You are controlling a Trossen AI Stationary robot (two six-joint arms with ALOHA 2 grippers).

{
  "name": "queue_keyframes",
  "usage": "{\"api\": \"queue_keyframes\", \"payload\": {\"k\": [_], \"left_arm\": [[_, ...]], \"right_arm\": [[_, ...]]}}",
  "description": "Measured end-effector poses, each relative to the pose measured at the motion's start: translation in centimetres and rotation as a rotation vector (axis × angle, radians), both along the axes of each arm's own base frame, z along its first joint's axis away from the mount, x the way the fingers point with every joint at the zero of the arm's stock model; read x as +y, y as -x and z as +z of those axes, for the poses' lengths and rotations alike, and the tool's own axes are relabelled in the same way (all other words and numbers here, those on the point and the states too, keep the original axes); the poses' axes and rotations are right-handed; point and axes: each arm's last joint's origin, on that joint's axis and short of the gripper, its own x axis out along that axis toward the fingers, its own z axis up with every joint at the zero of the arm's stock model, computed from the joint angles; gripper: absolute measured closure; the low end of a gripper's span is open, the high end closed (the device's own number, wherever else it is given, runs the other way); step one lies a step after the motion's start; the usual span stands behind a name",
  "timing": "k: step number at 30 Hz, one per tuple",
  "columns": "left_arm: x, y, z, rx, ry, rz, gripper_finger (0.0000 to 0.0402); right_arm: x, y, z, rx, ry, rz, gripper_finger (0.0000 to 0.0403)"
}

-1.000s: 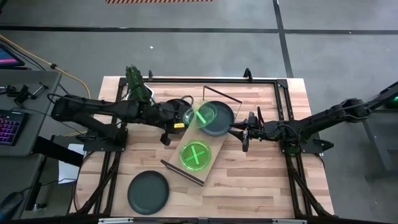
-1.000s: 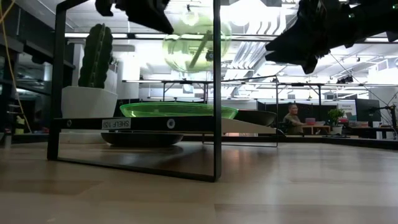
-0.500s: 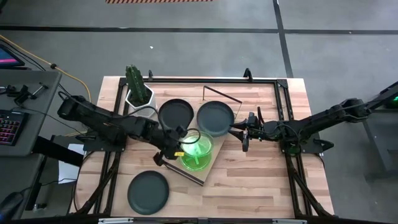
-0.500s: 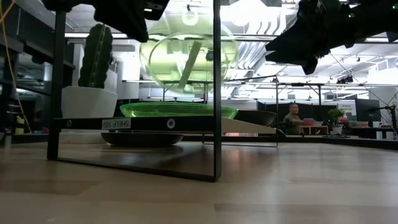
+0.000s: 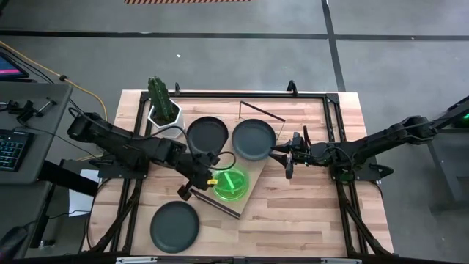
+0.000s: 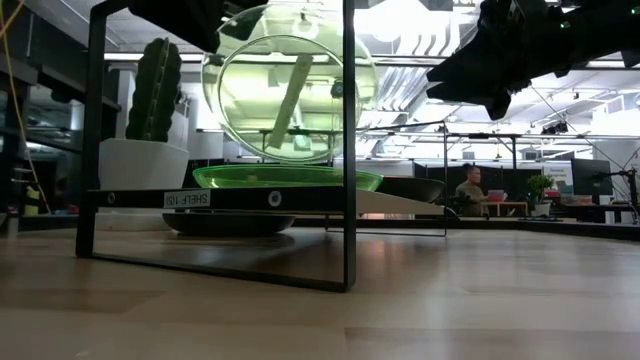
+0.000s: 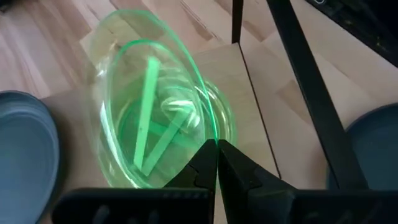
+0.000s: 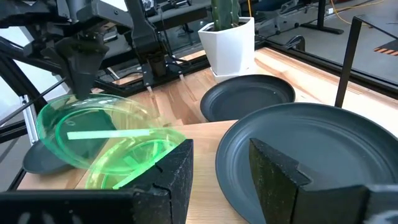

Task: Place and stack plates onto a shelf
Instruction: Stack the green plate on top of the green plate on the shelf

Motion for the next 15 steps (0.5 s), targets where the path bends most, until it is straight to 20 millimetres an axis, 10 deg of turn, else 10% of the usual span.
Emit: {"api": "queue_keyframes", "payload": {"k": [15], "left_arm": [[0.93,-0.29,0.07,0.044,0.143,0.079,0.0401]], "right_arm": [[-0.01,0.0,0.0,0.0,0.0,-0.001,0.0263]]}}
